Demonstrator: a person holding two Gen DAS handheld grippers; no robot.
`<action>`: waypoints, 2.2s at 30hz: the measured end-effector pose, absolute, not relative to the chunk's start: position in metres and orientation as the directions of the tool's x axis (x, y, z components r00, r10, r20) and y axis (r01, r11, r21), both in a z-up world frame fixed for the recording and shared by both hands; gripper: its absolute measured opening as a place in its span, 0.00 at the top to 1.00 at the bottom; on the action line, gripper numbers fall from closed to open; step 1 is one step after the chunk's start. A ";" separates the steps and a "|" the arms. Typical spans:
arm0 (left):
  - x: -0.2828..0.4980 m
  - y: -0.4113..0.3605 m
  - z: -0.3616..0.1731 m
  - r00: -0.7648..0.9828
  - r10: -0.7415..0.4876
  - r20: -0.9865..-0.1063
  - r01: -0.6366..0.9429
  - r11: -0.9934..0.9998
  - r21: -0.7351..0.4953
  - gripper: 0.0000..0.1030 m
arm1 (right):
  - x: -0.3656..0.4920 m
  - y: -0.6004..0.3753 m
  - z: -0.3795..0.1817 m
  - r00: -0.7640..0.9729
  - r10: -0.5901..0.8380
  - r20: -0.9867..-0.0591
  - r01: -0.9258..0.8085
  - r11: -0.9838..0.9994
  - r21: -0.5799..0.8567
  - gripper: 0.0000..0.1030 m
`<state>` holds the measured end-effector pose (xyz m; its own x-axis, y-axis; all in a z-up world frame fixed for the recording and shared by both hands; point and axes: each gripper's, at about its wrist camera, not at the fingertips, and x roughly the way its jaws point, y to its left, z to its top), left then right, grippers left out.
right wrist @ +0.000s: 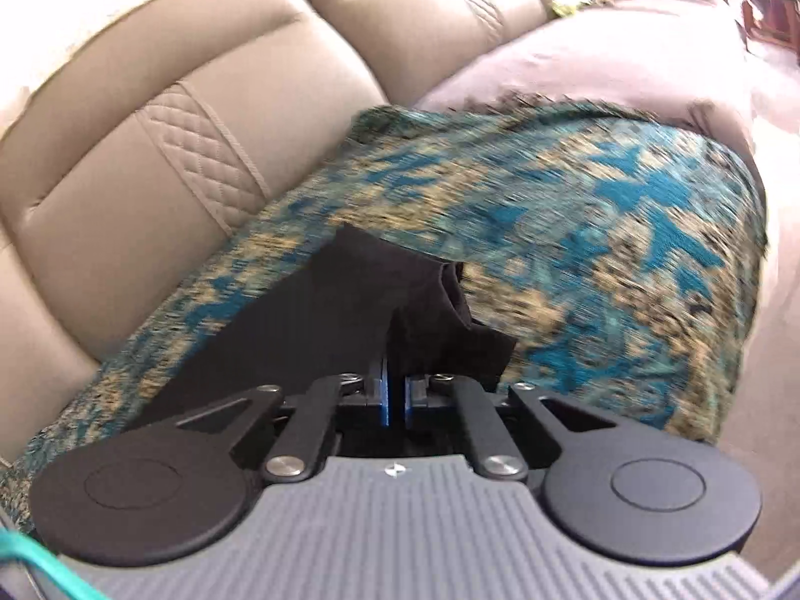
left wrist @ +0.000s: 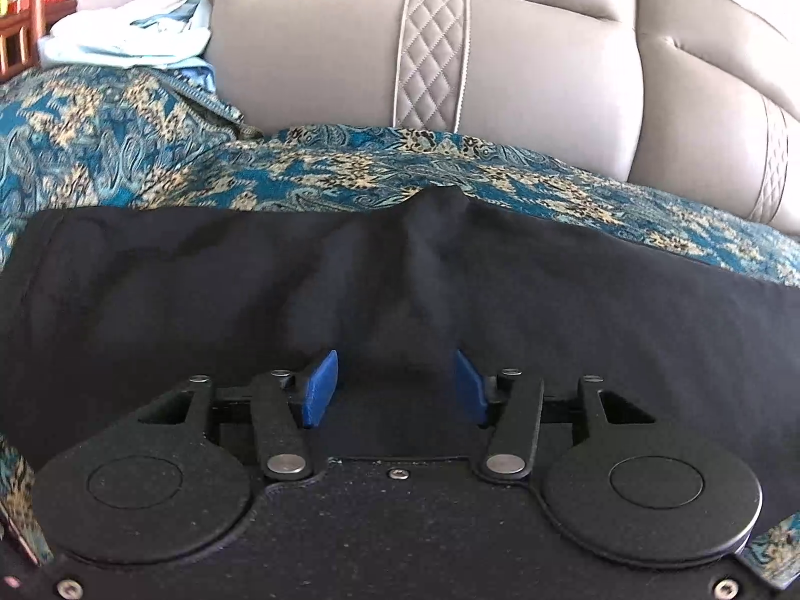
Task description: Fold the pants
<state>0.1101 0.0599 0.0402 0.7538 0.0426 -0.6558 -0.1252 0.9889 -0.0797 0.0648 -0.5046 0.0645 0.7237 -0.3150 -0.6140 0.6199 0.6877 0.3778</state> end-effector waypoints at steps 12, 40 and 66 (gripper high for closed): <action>0.080 0.085 0.044 0.739 0.045 -0.673 -0.217 0.960 -0.174 0.52 | 0.146 -0.280 0.090 0.792 0.269 -0.548 -0.016 0.907 0.422 0.97; 0.152 -0.013 0.065 0.741 -0.285 -0.608 0.083 0.937 -0.338 0.47 | 0.099 -0.362 0.098 0.793 -0.353 -0.497 0.395 0.918 -0.022 0.33; 0.116 -0.050 0.059 0.825 -0.159 -0.542 0.006 0.962 -0.272 0.93 | 0.100 -0.419 0.084 0.807 -0.245 -0.537 0.460 0.831 0.312 0.97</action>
<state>0.1156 -0.0496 0.0587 0.8254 -0.1586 -0.5418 0.0065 0.9623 -0.2718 0.0995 -0.4185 0.0845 0.8074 -0.2453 -0.5365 0.4600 0.8312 0.3122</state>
